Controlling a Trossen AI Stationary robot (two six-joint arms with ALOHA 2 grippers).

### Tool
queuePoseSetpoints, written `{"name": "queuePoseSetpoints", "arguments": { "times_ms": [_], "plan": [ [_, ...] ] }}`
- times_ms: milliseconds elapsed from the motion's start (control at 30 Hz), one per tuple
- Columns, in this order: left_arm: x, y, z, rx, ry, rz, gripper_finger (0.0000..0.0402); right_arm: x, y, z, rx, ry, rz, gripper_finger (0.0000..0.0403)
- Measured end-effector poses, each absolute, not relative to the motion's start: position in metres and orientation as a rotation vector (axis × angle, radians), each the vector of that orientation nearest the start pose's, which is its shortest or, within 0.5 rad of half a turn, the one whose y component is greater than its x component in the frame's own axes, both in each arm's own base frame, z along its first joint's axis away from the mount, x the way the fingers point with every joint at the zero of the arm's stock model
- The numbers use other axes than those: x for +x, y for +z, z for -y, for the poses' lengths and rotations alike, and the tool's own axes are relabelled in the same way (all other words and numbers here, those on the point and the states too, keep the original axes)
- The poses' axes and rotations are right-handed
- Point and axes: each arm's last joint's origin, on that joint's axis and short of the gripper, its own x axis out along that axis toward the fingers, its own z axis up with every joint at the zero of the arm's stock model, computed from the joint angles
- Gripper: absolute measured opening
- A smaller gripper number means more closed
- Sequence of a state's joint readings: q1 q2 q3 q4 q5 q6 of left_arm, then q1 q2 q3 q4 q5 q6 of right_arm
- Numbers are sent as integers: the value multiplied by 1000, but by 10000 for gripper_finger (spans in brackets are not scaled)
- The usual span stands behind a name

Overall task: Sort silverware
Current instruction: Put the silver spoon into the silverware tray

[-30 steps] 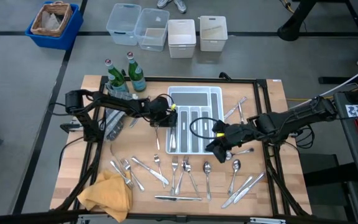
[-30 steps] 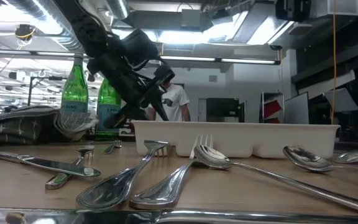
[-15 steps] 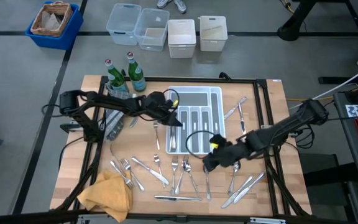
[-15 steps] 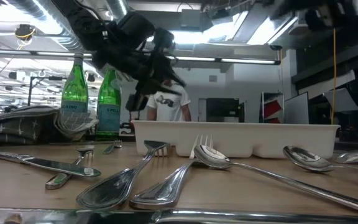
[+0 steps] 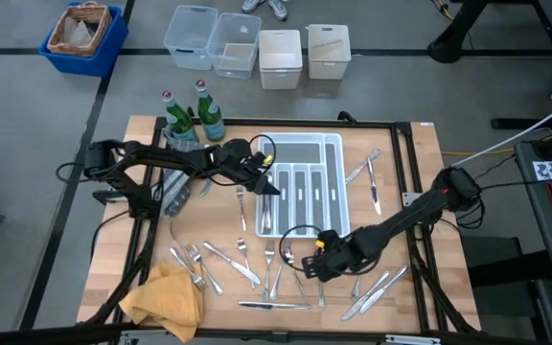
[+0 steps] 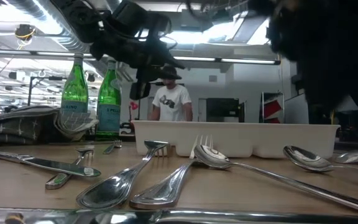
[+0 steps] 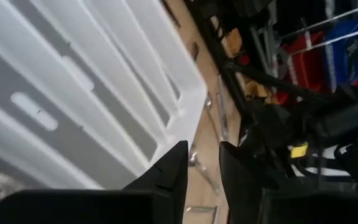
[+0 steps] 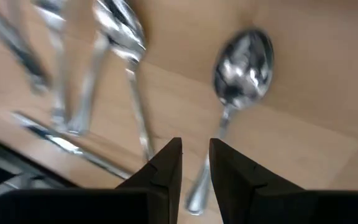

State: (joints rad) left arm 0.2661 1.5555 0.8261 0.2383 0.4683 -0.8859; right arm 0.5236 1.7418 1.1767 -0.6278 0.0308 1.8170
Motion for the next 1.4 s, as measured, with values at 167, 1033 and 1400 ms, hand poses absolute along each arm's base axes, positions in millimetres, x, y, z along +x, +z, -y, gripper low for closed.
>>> {"name": "queuePoseSetpoints", "arguments": {
  "times_ms": [167, 1033, 1400],
  "plan": [
    [312, 202, -71, -1031, 16, -557, 82, 298, 173, -174, 1263, -754, -1211, 83],
    [307, 195, -70, -1008, 39, -639, 82, 309, 152, -180, 1308, -774, -1208, 83],
    [307, 195, -70, -1009, 39, -639, 82, 310, 158, -181, 1296, -776, -1214, 83]
  ]
}}
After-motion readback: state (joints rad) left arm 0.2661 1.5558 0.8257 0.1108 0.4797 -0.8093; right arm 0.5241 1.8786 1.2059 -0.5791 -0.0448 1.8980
